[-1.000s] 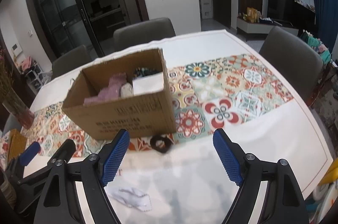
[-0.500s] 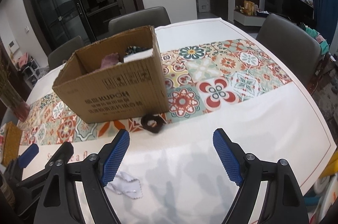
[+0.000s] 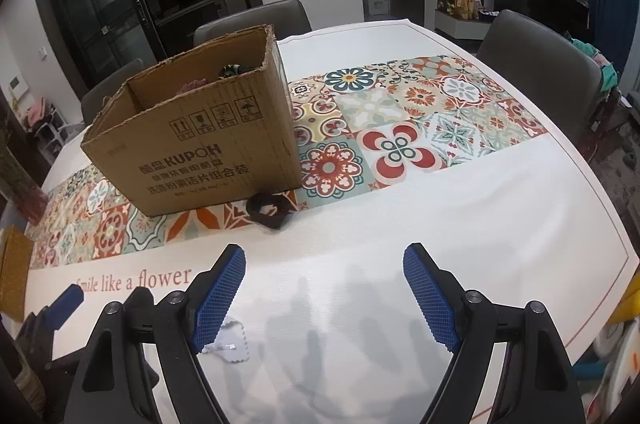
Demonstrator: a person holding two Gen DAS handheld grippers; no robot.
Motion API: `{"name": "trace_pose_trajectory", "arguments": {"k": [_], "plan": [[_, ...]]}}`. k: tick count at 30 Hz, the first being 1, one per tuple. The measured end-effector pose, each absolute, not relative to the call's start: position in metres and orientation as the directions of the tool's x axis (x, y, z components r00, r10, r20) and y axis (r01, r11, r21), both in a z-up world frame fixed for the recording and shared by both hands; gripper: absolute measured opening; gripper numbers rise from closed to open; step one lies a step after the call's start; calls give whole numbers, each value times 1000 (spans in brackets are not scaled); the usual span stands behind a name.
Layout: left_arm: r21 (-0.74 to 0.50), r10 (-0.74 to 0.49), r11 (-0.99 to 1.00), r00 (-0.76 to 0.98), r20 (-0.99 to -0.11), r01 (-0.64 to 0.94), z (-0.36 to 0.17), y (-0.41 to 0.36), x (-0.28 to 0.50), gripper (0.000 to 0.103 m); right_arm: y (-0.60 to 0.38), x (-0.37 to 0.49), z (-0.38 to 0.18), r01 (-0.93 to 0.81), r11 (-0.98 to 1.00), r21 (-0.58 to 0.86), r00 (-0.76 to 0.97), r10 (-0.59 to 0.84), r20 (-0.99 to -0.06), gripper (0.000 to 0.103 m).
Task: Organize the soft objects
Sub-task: 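Move both tools back from the box toward the small white cloth, then close the left tool on the small white cloth and lift it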
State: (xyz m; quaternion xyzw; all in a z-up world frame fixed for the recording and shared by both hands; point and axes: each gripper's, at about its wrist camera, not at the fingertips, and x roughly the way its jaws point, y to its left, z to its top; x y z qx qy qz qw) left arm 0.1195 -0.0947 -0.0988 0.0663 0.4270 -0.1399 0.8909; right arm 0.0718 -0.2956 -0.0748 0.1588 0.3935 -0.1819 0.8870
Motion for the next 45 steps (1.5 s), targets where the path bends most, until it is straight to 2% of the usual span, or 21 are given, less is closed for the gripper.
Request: {"name": "trace_pose_trajectory", "arguments": {"k": [20,33,37,42,45], "plan": [[26,-177,935,530,-830,353,-148,-108,121,96,-308,69,-121,478,872,105,558,-209,-803,82],[28,-157,933,476,-865,360,-172,-111,126,95,-306,74,-130,473,875,105,543,-196,-816,82],[15,-162,930,444,-881,368,-180,-112,127,84,-305,74,-130,470,876,106,541,-191,-819,82],[5,-175,925,436,-883,381,-182,-113,126,78,-305,75,-130,468,877,107,542,-190,-818,82],[2,-184,921,438,-880,390,-181,-114,125,68,-306,76,-130,469,876,109,542,-188,-819,82]]}}
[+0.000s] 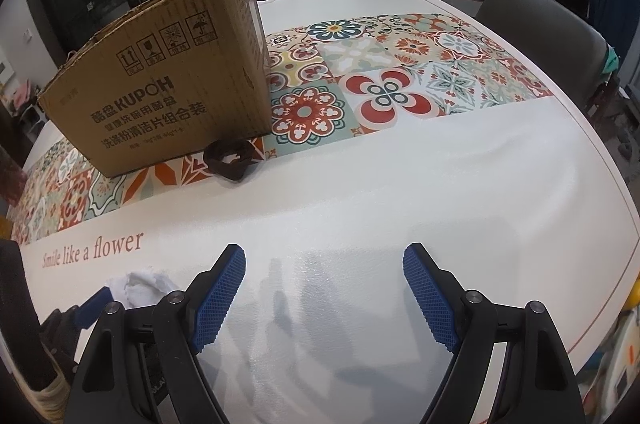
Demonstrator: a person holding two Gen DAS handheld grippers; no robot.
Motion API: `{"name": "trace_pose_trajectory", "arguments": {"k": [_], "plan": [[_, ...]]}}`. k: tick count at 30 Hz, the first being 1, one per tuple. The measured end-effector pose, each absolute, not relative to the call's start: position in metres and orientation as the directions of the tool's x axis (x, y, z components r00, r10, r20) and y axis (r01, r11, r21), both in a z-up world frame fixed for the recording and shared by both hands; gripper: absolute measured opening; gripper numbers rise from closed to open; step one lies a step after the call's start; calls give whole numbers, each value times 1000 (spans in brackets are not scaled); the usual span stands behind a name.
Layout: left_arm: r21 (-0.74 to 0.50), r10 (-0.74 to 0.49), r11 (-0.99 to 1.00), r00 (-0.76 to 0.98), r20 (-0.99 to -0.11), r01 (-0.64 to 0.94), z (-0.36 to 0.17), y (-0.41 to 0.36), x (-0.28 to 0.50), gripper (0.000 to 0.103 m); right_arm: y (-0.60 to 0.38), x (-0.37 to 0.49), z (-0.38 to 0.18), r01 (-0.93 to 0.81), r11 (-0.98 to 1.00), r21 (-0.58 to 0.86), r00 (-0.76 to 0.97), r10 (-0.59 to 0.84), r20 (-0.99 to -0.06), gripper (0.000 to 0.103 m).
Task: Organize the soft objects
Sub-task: 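Close the left tool on the small white cloth and lift it, then grasp the dark hair tie with the right tool while the left tool holds the cloth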
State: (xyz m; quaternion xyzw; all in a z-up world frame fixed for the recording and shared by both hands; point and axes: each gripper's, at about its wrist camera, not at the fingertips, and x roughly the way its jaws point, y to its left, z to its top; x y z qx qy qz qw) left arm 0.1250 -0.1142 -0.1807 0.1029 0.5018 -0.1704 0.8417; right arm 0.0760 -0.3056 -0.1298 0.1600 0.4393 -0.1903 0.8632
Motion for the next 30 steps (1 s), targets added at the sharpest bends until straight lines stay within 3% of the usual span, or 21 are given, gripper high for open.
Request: {"name": "trace_pose_trajectory", "arguments": {"k": [2,9,11,30], "plan": [[1,-190,919,444,-876,394,-179,-114,124,55,-306,76,-130,469,876,109,542,-189,-819,82],[1,-203,914,459,-865,405,-177,-114,124,27,-303,82,-129,463,879,114,545,-180,-819,82],[0,-207,912,462,-862,410,-177,-114,125,13,-300,86,-128,457,882,115,549,-178,-817,82],[-33,-192,951,505,-841,306,-168,-79,164,10,-278,141,-131,393,916,87,551,-158,-819,82]]}}
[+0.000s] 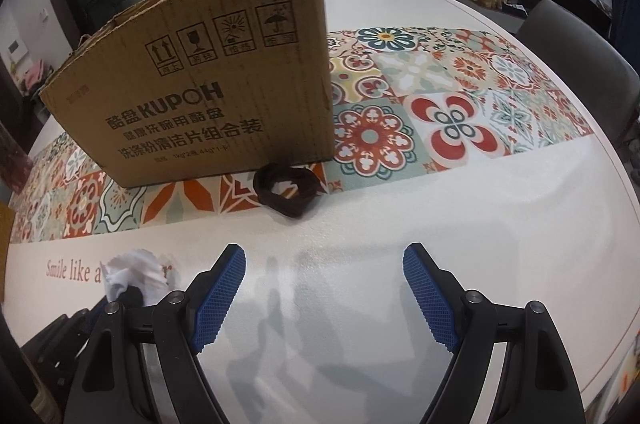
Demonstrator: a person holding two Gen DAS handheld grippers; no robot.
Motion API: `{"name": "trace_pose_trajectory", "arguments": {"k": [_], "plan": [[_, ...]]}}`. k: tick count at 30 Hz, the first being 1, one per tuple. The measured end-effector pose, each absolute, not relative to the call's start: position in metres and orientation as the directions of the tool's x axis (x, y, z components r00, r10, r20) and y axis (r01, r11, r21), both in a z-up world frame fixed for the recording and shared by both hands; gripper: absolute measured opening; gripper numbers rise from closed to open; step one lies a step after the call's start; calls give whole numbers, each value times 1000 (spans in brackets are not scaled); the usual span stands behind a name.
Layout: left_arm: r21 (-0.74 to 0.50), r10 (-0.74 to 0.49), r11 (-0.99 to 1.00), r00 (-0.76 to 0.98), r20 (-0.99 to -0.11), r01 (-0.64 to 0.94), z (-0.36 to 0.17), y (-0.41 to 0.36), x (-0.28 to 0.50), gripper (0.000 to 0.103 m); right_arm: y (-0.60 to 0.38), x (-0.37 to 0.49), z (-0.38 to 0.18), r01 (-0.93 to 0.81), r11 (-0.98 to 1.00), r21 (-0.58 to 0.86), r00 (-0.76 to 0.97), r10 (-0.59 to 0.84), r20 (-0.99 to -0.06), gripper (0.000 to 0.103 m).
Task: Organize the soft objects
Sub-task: 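Grasp the dark hair tie with the right tool while the left tool holds the cloth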
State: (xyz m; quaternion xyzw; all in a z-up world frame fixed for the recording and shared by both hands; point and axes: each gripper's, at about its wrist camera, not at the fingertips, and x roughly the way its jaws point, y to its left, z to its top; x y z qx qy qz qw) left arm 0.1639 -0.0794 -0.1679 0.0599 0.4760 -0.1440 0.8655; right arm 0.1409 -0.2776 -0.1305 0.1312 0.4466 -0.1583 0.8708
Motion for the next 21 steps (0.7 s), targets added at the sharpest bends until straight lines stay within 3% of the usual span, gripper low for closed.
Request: {"name": "trace_pose_trajectory", "arguments": {"k": [17,20,21], "plan": [[-38,-168,967,519,-838,251,-177,-65,208,10,-265,198,-154,366,930,22,515,-183,-838,81],[-39,-172,966,522,-835,255,-178,-64,213,10,-265,205,-157,366,931,10,501,-188,-845,74],[-43,-174,966,522,-835,254,-178,-64,215,10,-265,207,-159,366,931,6,495,-189,-848,66]]}}
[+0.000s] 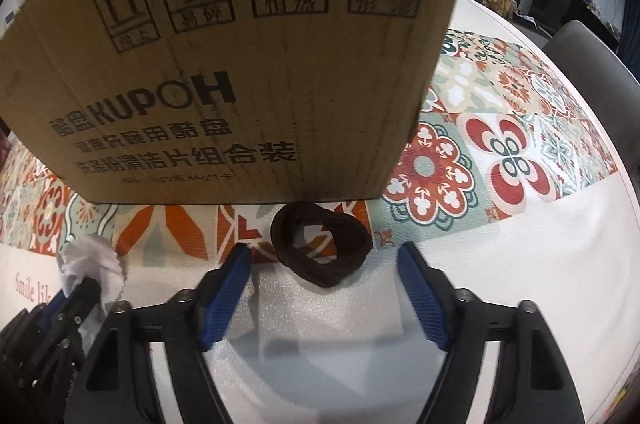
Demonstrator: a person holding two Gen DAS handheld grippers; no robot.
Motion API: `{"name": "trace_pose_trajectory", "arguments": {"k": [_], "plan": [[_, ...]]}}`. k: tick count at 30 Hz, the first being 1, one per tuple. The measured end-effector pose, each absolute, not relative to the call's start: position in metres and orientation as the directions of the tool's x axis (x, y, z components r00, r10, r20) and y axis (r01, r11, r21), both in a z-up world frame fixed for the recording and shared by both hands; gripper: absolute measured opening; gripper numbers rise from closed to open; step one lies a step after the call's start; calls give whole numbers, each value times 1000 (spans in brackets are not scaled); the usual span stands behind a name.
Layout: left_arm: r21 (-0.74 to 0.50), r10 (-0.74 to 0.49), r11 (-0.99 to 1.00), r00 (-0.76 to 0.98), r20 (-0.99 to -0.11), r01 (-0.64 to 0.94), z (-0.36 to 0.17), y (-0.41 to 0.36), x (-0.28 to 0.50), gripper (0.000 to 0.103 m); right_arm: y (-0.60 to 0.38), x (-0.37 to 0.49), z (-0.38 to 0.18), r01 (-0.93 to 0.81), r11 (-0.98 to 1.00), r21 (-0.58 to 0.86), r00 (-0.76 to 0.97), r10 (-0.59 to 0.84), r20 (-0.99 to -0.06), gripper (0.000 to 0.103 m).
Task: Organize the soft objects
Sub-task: 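Grasp the dark hair tie with the right tool while the left tool holds the cloth, then carry the white cloth and hair tie over the box with both tools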
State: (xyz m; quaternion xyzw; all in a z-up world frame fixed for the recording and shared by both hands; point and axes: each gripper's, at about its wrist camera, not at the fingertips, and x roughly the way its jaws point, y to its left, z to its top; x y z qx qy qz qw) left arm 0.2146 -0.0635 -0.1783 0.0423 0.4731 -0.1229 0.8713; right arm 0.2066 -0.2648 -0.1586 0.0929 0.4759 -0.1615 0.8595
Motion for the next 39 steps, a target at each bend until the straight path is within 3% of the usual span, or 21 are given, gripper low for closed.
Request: {"name": "trace_pose_trajectory", "arguments": {"k": [3,7,9,39], "plan": [[-51,-180,967,521,-835,251,-179,-62,221,10,-262,208,-160,362,932,2,493,-190,-849,49],[-56,-184,966,519,-834,252,-179,-64,224,10,-258,206,-158,356,934,-2,497,-191,-846,18],[-58,-186,965,517,-835,254,-179,-65,225,10,-256,205,-159,347,938,3,501,-182,-846,13],[-14,-215,955,656,-723,297,-98,-75,153,10,-228,122,-98,282,956,85,634,-119,-764,11]]}}
